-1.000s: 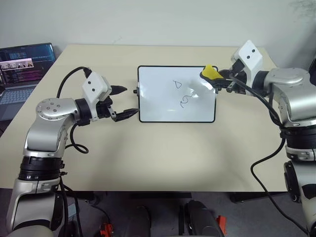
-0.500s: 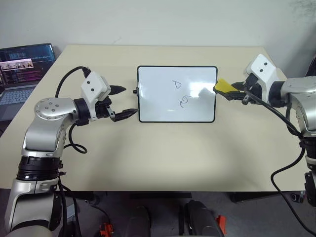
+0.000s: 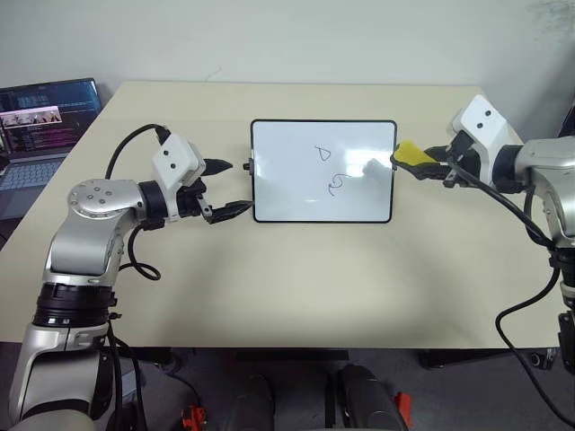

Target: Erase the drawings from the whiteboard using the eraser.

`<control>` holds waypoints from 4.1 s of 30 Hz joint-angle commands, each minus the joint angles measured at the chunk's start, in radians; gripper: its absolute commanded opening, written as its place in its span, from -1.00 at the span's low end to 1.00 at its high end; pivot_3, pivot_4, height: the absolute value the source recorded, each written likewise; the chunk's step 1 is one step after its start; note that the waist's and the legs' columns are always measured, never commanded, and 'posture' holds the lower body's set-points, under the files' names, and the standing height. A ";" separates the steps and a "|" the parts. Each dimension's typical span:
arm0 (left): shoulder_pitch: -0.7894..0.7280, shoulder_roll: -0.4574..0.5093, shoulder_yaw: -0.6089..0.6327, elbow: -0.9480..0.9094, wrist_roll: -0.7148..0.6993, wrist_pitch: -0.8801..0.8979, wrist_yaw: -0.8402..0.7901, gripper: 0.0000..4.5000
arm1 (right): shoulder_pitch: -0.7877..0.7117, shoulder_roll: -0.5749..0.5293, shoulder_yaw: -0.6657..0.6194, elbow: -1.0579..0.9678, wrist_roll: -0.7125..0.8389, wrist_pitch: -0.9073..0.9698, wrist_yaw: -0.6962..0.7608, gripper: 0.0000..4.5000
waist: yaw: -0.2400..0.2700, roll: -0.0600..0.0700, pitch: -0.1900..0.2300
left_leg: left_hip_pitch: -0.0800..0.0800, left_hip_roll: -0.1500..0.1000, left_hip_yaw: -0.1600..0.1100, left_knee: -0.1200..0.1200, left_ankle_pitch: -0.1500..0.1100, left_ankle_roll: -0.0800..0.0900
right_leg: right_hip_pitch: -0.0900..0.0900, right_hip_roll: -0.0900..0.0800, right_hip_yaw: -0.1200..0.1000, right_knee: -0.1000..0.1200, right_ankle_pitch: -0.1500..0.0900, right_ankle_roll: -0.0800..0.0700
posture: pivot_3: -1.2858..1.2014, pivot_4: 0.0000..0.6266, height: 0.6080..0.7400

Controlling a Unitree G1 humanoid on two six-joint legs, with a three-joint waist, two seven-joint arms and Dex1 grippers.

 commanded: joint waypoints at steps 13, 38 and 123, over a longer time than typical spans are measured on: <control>-0.044 -0.032 -0.020 -0.010 0.015 -0.031 0.016 1.00 | -0.193 0.299 0.024 0.111 -0.023 0.002 -0.223 -0.56 | -0.001 0.000 0.000 | 0.000 0.000 0.000 0.002 0.000 0.000 | 0.000 0.000 0.000 0.003 0.000 0.000 | 0.03 -0.52 1.00; -0.015 -0.047 -0.030 -0.006 0.042 -0.045 0.046 1.00 | -0.433 0.581 0.156 0.736 -0.288 -0.283 -0.561 -0.56 | -0.006 0.000 0.000 | 0.001 0.000 -0.001 0.002 0.000 0.000 | 0.000 0.000 0.000 0.004 0.000 0.000 | 0.03 -0.52 1.00; -0.020 0.104 0.037 0.028 0.022 -0.050 -0.038 1.00 | -0.138 0.105 0.061 0.212 -0.185 -0.141 0.010 -0.56 | -0.003 0.001 0.003 | 0.003 0.000 0.002 -0.004 0.000 0.000 | 0.000 0.000 0.001 0.002 -0.001 -0.001 | 0.03 -0.52 1.00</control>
